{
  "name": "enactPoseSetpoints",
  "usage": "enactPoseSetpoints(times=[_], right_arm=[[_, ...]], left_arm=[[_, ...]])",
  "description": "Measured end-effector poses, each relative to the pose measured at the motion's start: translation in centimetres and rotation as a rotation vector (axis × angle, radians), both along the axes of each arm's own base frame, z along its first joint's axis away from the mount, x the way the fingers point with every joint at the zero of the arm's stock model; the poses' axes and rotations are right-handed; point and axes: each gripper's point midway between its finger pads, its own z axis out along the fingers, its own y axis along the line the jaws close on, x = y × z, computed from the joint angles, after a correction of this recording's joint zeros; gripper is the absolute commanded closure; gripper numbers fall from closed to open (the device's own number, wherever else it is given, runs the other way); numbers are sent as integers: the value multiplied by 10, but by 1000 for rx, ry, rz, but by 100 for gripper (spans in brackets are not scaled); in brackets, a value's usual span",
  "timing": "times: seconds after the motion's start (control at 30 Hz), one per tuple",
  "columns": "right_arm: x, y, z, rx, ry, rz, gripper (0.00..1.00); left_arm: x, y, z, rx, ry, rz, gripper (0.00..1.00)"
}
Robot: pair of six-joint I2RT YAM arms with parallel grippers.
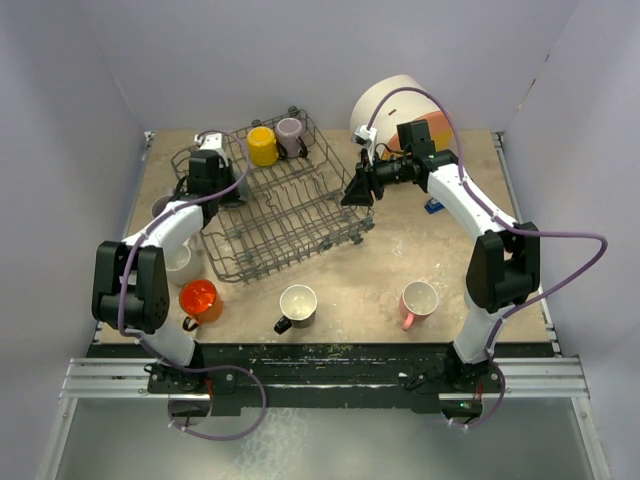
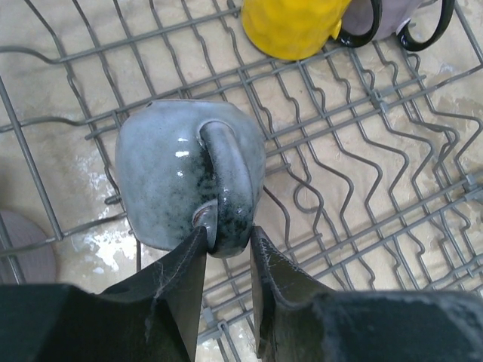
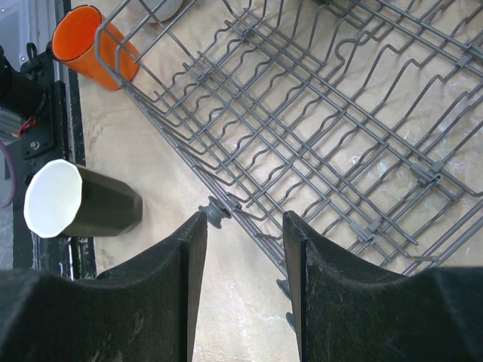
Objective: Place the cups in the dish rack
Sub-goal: Turn the cup upside down in the dish rack.
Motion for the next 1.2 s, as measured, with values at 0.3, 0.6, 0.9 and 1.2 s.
enactPoseSetpoints(times=[0.3,0.6,0.9,1.2], right_arm=[[0,0,0,0,0,0,53],[-2,0,-3,-1,7,3,53],[-1,-1,-1,-25,-3,42,51],[16,11,-11,-59,28,98,49]], left_arm=[[-24,-5,-10,-46,102,-7,88],[-40,-9,-19,-59,204,-24,85],[-17,6,32,-173,165,-56,77],[4,21,68,-454,175,-10,70]])
